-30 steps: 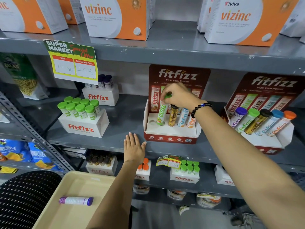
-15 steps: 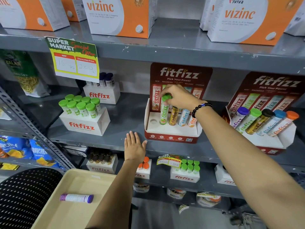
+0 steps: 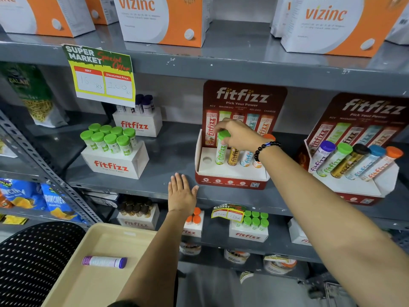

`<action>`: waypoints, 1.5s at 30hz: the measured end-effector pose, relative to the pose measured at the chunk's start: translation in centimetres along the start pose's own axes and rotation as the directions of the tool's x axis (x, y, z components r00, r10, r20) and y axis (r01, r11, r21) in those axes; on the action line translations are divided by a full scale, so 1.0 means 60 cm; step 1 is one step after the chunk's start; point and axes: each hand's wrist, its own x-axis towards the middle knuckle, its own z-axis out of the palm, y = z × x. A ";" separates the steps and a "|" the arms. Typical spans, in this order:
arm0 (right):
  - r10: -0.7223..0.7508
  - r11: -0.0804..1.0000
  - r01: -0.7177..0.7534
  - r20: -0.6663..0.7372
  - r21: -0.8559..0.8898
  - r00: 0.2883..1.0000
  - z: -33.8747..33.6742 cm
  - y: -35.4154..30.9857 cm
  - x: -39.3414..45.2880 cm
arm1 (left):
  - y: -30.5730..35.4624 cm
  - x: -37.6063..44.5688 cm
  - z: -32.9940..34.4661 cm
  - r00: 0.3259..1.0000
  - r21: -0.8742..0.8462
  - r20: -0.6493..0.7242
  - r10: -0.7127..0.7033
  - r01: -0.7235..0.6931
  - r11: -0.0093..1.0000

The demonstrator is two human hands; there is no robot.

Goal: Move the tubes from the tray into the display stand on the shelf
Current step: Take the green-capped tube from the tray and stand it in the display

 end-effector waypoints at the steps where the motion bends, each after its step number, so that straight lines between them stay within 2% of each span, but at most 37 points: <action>1: 0.003 1.000 -0.003 0.004 0.005 1.000 0.000 0.000 0.000 | -0.001 0.000 0.000 1.000 -0.002 0.000 0.003 -0.003 1.000; 6: 0.040 0.998 -0.042 0.030 0.051 0.999 0.001 0.000 -0.001 | -0.002 0.001 0.000 1.000 -0.010 -0.001 0.010 -0.010 1.000; 11: 0.121 0.993 -0.121 -0.059 0.004 0.991 0.000 0.002 0.000 | -0.002 0.001 0.001 1.000 -0.012 0.002 0.012 -0.012 1.000; 23: 0.125 0.992 -0.123 -0.062 0.040 0.990 0.002 -0.010 -0.004 | -0.001 -0.005 -0.011 1.000 -0.028 0.020 0.013 -0.013 1.000; 25: 0.080 0.997 -0.078 -0.159 0.021 0.984 0.008 -0.027 -0.003 | -0.008 -0.010 -0.015 0.999 -0.076 0.005 0.046 -0.045 0.996; 27: -0.019 0.999 0.026 -0.270 0.020 0.963 0.020 -0.056 0.000 | -0.025 -0.028 -0.019 0.995 -0.122 -0.047 0.087 -0.092 0.988; 30: -0.203 0.973 0.226 -0.304 0.044 0.931 0.063 -0.119 0.006 | -0.072 -0.082 -0.014 0.985 -0.137 -0.142 0.100 -0.120 0.983; 33: -0.332 0.928 0.361 -0.246 0.085 0.911 0.136 -0.190 0.014 | -0.133 -0.152 -0.003 0.987 -0.172 -0.160 0.033 -0.061 0.983; 36: -0.418 0.890 0.434 -0.130 0.141 0.899 0.226 -0.259 0.020 | -0.199 -0.222 0.019 0.980 -0.231 -0.157 -0.122 0.084 0.969; 40: -0.492 0.866 0.461 0.168 0.193 0.854 0.362 -0.328 0.018 | -0.256 -0.309 0.054 0.939 -0.262 -0.041 -0.342 0.320 0.910; 42: -0.493 0.870 0.449 0.321 0.205 0.809 0.431 -0.342 0.013 | -0.273 -0.343 0.077 0.897 -0.248 0.017 -0.443 0.433 0.867; 45: -0.451 0.882 0.452 0.516 0.132 0.728 0.524 -0.333 0.002 | -0.279 -0.377 0.122 0.825 -0.248 0.140 -0.548 0.565 0.787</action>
